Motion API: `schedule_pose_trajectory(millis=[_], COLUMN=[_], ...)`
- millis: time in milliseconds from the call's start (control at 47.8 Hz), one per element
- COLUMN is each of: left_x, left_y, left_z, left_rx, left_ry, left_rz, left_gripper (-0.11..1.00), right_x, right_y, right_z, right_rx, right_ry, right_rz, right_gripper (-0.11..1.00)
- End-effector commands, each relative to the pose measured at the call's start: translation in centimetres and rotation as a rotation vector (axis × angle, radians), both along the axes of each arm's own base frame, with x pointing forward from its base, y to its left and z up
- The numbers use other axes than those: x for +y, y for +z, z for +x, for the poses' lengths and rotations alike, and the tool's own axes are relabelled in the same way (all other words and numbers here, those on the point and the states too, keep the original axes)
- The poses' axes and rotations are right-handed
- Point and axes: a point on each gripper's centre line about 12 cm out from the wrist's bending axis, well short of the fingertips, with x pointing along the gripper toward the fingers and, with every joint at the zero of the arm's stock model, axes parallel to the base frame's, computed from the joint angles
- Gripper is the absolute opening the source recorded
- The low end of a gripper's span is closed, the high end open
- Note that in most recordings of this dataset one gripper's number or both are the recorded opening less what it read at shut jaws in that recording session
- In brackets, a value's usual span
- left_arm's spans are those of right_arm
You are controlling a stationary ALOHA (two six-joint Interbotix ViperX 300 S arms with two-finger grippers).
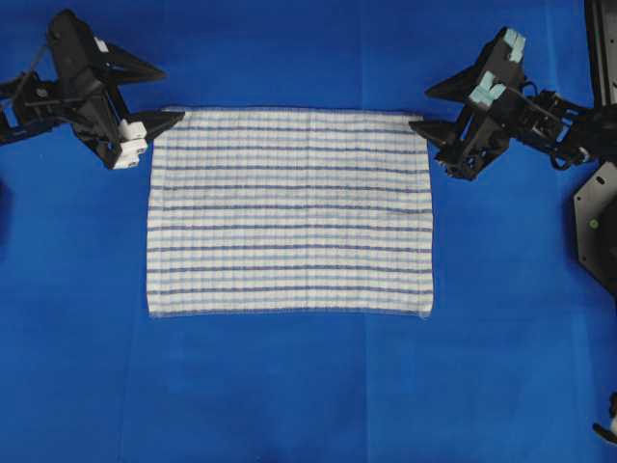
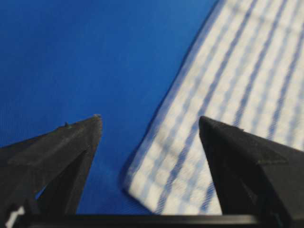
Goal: Fold the blue towel.
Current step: 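Move both grippers to the towel's top corners and pinch them, then lift the top corners and fold them down toward the bottom edge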
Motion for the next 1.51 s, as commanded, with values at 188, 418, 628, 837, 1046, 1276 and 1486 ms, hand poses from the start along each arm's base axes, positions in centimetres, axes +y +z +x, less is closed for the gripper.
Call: schedule_pose_trajectory(millis=[188, 418, 628, 837, 1046, 1276, 1486], left_x=[0.6, 0.4, 0.0, 0.1, 0.1, -0.1, -0.2], left_y=[-2.2, -3.2, -3.7, -3.5, -2.0, 0.2, 0.4], left_z=[0.6, 0.7, 0.7, 0.9, 1.0, 0.7, 0.9], left_rx=[0.040, 0.074, 0.095, 0.087, 0.069, 0.052, 0.049], left_ry=[0.016, 0.008, -0.006, -0.008, -0.017, -0.022, -0.028], left_rz=[-0.022, -0.038, -0.047, -0.041, -0.019, -0.013, -0.011], left_gripper=[0.75, 0.36, 0.05, 0.04, 0.04, 0.04, 0.04], right_x=[-0.3, -0.1, 0.4, 0.5, 0.4, 0.6, 0.7], right_y=[-1.1, -1.9, -1.9, -1.8, -0.4, 1.4, 1.4], right_z=[0.6, 0.8, 1.1, 1.2, 1.3, 1.2, 1.2], right_rx=[0.012, 0.035, 0.031, 0.028, -0.014, -0.056, -0.048], right_ry=[-0.017, -0.014, 0.004, 0.009, 0.009, 0.017, 0.019], right_rz=[0.009, 0.022, 0.020, 0.018, 0.003, -0.009, -0.002], right_gripper=[0.69, 0.50, 0.09, 0.05, 0.05, 0.05, 0.05])
